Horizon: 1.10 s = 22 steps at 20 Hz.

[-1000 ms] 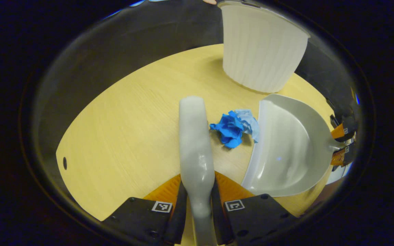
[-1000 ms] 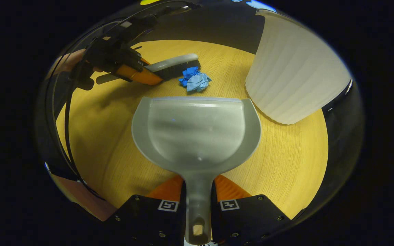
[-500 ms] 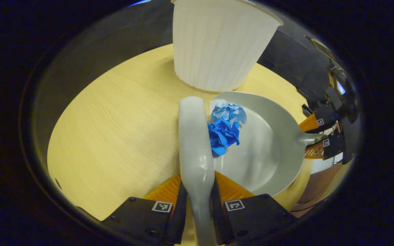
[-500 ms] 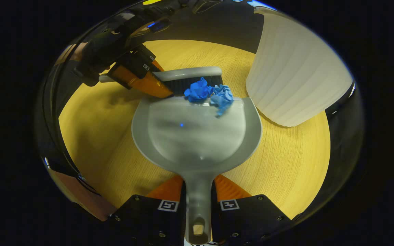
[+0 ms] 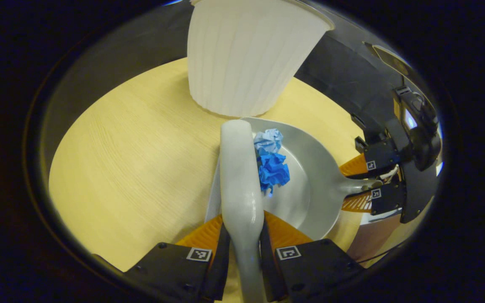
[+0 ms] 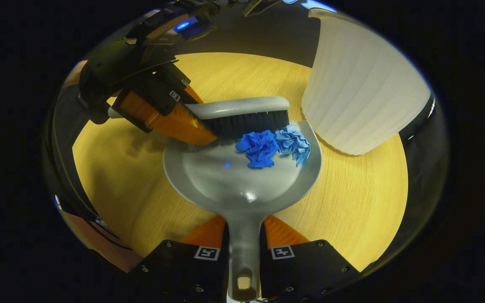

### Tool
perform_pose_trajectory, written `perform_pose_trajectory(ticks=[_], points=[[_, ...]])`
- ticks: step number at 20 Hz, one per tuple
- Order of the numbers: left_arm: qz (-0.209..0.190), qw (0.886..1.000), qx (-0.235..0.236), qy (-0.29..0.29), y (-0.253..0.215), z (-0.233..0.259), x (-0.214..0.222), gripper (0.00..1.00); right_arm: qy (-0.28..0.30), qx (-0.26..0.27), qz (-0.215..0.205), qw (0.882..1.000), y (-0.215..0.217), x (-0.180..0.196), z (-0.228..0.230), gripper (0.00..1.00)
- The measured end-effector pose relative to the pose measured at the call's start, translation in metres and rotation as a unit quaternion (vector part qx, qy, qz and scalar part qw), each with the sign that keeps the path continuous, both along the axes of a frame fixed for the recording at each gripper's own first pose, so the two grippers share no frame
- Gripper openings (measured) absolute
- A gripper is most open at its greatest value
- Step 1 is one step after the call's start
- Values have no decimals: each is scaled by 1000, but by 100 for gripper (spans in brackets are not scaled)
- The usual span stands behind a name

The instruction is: Pick up the small broom and dustpan from the desktop, sweep the trash into the dustpan with the broom, and then empty the trash into the garbage bin.

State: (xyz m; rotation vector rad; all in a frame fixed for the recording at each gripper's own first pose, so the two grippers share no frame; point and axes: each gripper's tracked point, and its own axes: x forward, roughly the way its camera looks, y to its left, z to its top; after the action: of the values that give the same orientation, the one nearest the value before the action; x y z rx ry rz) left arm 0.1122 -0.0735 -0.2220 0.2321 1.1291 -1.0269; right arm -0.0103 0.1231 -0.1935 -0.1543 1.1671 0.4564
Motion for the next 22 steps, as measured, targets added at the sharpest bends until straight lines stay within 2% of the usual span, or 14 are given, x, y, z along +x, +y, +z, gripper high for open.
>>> perform_pose_trajectory(ticks=[1,4,5,7,15,20,21,22], points=[[7,1000,-1,-1,2,2,0,44,0,0,-3,1000,-1,-1,-1,26],[27,1000,-3,1,15,4,5,41,1,1,-15,1000,0,1,1,30],[34,999,-3,1,20,6,8,44,2,0,-20,1000,0,3,3,33],[46,999,-5,-4,31,9,13,44,5,-4,-28,1000,0,5,1,29],[93,995,-14,-16,86,9,49,44,12,-25,-61,998,9,8,10,29],[131,991,-19,-16,124,-16,70,43,10,-35,-76,996,13,6,17,30],[137,990,-18,-20,136,-20,77,43,11,-31,-80,996,15,6,19,33],[143,989,-15,-23,144,-27,82,43,13,-27,-83,996,14,6,15,29]])
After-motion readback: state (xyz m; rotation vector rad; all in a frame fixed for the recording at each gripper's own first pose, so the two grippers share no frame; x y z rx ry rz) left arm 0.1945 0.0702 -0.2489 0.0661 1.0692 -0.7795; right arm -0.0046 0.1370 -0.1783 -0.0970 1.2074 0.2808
